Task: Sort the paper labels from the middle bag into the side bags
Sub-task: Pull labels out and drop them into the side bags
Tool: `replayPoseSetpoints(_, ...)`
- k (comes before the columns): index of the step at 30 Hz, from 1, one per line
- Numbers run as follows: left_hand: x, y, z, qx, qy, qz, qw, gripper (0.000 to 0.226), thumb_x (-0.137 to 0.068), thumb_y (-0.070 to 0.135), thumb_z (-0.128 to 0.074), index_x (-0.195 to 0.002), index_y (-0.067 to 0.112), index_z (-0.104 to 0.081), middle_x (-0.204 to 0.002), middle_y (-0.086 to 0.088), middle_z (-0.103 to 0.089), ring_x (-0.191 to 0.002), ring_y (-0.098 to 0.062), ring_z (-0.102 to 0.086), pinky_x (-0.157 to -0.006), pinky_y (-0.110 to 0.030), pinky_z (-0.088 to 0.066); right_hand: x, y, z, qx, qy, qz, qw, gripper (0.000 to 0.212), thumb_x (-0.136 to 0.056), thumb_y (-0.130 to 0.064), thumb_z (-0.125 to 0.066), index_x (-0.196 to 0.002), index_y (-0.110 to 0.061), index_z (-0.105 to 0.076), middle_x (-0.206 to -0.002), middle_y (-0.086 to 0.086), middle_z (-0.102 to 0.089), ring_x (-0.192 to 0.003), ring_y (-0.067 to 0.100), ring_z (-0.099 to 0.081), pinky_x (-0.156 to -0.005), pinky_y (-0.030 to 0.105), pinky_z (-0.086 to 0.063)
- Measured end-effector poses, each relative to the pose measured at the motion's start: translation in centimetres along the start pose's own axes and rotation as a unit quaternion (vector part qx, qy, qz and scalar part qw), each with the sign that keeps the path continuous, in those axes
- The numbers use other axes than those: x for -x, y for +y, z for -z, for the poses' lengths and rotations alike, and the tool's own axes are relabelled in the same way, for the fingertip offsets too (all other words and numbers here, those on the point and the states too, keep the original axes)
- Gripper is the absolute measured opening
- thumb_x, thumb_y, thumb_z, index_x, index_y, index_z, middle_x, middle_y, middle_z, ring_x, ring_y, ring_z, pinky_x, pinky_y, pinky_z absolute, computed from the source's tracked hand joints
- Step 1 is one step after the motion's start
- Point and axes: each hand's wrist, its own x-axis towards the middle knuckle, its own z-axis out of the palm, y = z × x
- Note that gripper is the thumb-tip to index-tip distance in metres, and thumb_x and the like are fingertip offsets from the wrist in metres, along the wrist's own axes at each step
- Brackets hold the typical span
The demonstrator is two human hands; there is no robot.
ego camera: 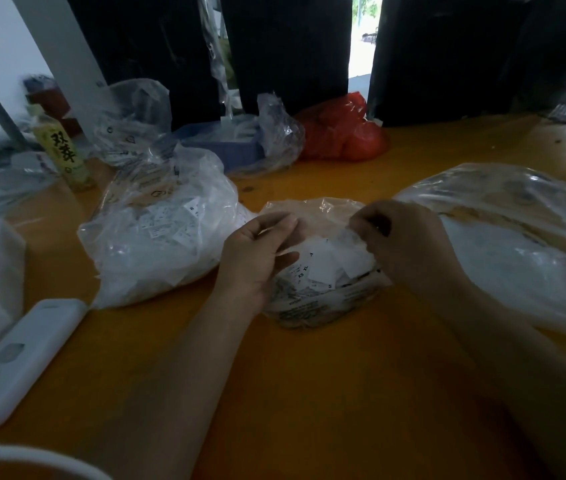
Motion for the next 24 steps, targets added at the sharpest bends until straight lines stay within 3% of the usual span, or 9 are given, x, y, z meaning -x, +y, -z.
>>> replayPoseSetpoints(3,0.0,0.2,0.1,0.001,-0.011,0.011,1.0,0.009,-0.096,0.01,-0.073,-0.103,0.015,-0.069,-0.101,-0.004,-0.082,-0.086,-0.009,-0.078,-0.056,-0.017,-0.055,-0.2,0.0,0.4,-0.131,0.041,-0.071,0.988,0.004,-0.098,-0.033,-0.064,-0.094,-0.033,-0.064,-0.074,-0.014,-0.071,-0.069,-0.002,-0.069,-0.059,0.016,-0.053)
replayPoseSetpoints(7,-0.1,0.2,-0.1,0.081,-0.016,0.029,0.996,0.012,-0.094,-0.003,-0.069,-0.098,0.007,-0.063,-0.097,-0.014,-0.081,-0.083,-0.018,-0.08,-0.067,-0.019,-0.061,-0.5,0.3,0.5,-0.25,0.019,-0.13,0.959,0.004,-0.096,-0.022,-0.069,-0.095,-0.022,-0.065,-0.081,-0.01,-0.075,-0.069,0.013,-0.074,-0.066,0.03,-0.061)
replayPoseSetpoints(12,0.1,0.1,-0.3,0.1,-0.022,0.017,0.995,0.042,-0.066,0.005,-0.084,-0.106,0.001,-0.07,-0.099,-0.017,-0.08,-0.089,-0.025,-0.079,-0.073,-0.022,-0.062,-0.6,0.5,0.1,-0.266,0.019,-0.138,0.954,0.011,-0.092,-0.015,-0.073,-0.096,-0.021,-0.064,-0.082,-0.009,-0.076,-0.071,0.012,-0.075,-0.065,0.027,-0.062)
replayPoseSetpoints(17,0.1,0.0,-0.1,0.024,-0.031,0.012,0.999,0.027,-0.075,0.014,-0.082,-0.101,0.01,-0.076,-0.094,-0.008,-0.082,-0.086,-0.017,-0.08,-0.064,-0.021,-0.06,-0.3,0.7,0.4,-0.244,0.014,-0.134,0.96,0.003,-0.09,-0.032,-0.073,-0.09,-0.033,-0.071,-0.087,-0.014,-0.074,-0.07,0.002,-0.068,-0.065,0.025,-0.052)
replayPoseSetpoints(19,0.2,0.0,0.0,0.022,-0.034,0.009,0.999,0.028,-0.074,0.015,-0.082,-0.101,0.01,-0.075,-0.095,-0.009,-0.082,-0.086,-0.017,-0.08,-0.063,-0.019,-0.059,-0.3,0.4,0.5,-0.26,0.028,-0.138,0.955,0.008,-0.092,-0.035,-0.07,-0.085,-0.031,-0.072,-0.085,-0.005,-0.073,-0.07,0.008,-0.067,-0.066,0.035,-0.057)
replayPoseSetpoints(22,0.3,0.1,-0.2,0.063,-0.035,0.018,0.997,0.036,-0.071,0.011,-0.082,-0.105,0.004,-0.072,-0.098,-0.014,-0.081,-0.089,-0.023,-0.08,-0.068,-0.019,-0.061,-0.3,-0.2,0.6,-0.284,0.025,-0.157,0.946,0.013,-0.094,-0.026,-0.065,-0.083,-0.021,-0.069,-0.087,0.005,-0.072,-0.087,0.025,-0.07,-0.084,0.053,-0.059)
replayPoseSetpoints(24,0.3,0.1,-0.2,0.081,-0.039,0.021,0.996,0.04,-0.069,0.009,-0.082,-0.107,0.001,-0.069,-0.099,-0.017,-0.08,-0.092,-0.027,-0.08,-0.071,-0.02,-0.061,-0.3,-0.3,0.7,-0.289,0.007,-0.149,0.946,0.011,-0.095,-0.022,-0.062,-0.087,-0.015,-0.064,-0.09,0.005,-0.073,-0.089,0.026,-0.071,-0.084,0.055,-0.059)
